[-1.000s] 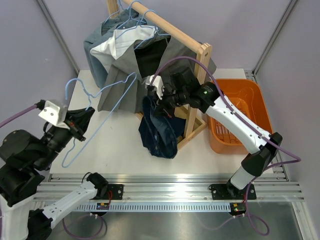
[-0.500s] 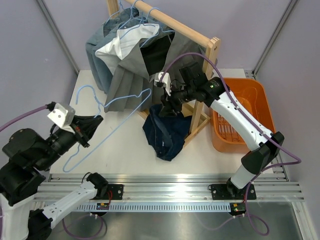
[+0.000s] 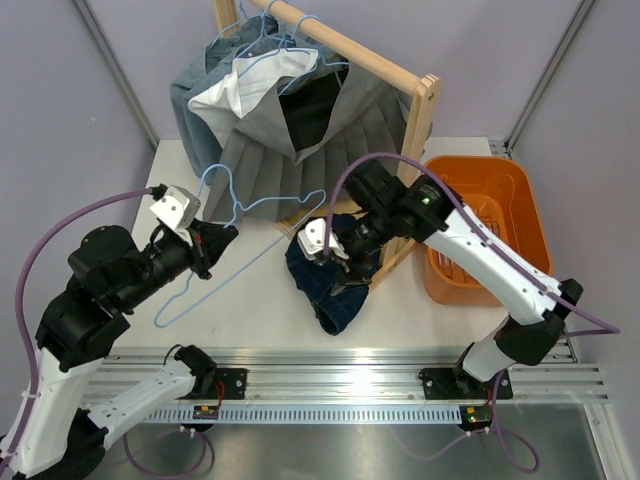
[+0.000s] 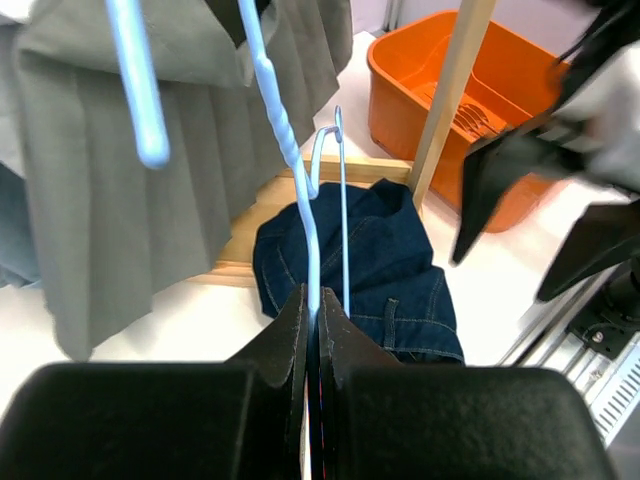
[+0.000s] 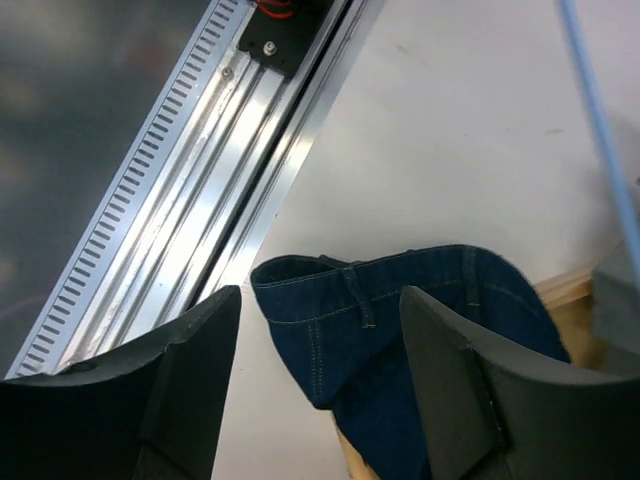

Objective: Remove the skirt from the hanger
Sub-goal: Remove the skirt from the hanger, then place the hanger at the clothesline.

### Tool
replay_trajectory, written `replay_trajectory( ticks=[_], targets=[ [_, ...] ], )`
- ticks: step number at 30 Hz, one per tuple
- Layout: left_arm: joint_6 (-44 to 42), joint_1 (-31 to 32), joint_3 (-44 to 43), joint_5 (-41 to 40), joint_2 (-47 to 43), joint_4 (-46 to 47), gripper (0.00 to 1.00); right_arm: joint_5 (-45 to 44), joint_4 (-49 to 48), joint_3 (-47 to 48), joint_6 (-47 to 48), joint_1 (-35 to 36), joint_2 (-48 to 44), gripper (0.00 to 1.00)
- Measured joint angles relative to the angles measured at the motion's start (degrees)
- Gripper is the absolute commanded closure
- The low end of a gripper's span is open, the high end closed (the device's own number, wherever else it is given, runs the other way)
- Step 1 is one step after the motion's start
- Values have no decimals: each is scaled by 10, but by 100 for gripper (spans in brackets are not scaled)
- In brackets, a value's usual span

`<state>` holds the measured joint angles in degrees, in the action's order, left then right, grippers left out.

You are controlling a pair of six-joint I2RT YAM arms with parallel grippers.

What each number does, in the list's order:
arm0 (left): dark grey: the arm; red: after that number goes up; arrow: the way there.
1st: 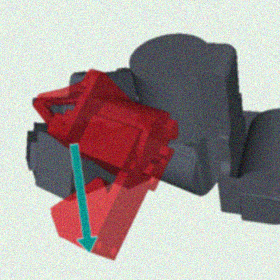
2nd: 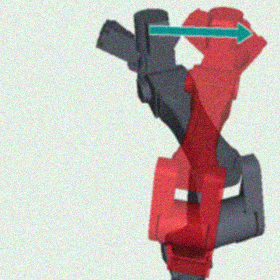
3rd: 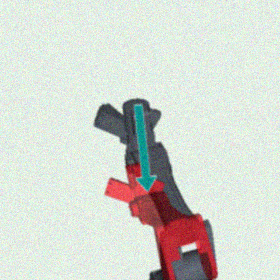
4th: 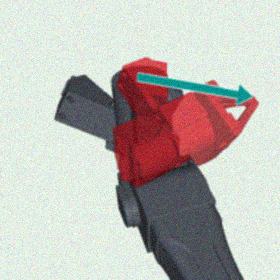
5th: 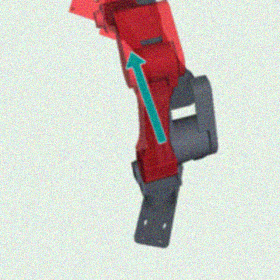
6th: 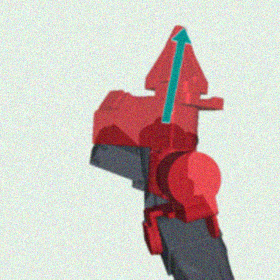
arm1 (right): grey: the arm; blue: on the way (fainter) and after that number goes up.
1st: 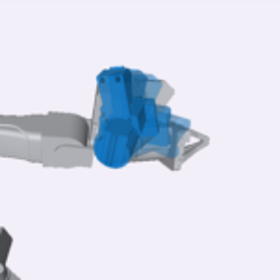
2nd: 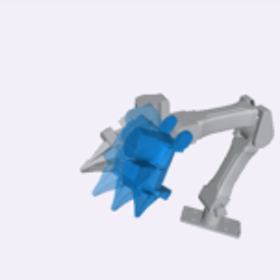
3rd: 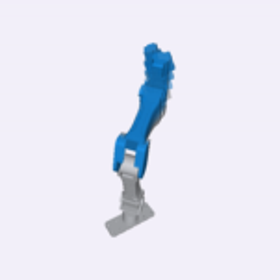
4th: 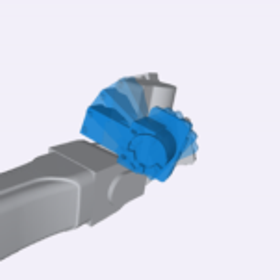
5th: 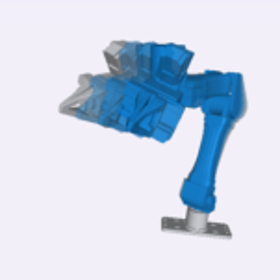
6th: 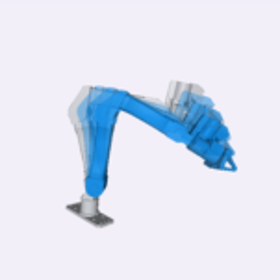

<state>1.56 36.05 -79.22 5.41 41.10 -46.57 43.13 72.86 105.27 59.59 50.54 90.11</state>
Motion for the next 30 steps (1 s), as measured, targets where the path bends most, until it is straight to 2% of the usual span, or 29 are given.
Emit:
replay_trajectory(
  ticks=[3,6,8,14,21,22,23,24,25,26,29,30],
  targets=[
    [0,0,10,13,0,0,100,-19,34,73,17,4,-12,32],
    [0,0,19,28,2,-1,100,-33,33,180,17,1,-13,34],
    [0,0,21,41,4,-1,100,-37,29,218,7,1,-19,36],
    [0,0,22,90,7,8,100,-66,-13,236,-60,1,-9,34],
    [10,0,28,140,9,40,100,-92,-47,247,-111,1,89,41],
    [13,0,31,146,9,47,100,-93,-49,245,-116,1,97,47],
    [16,0,35,151,9,54,100,-93,-54,241,-122,1,101,60],
    [20,0,39,156,8,61,100,-94,-56,240,-123,1,101,60],
    [23,0,44,160,8,66,100,-95,-57,238,-128,1,101,69],
    [26,0,47,163,8,71,100,-94,-59,238,-128,1,101,84],
    [31,0,54,169,9,84,100,-92,-66,238,-136,1,97,100],
    [33,-1,55,169,9,89,95,-92,-67,238,-138,0,95,100]
  ],
)
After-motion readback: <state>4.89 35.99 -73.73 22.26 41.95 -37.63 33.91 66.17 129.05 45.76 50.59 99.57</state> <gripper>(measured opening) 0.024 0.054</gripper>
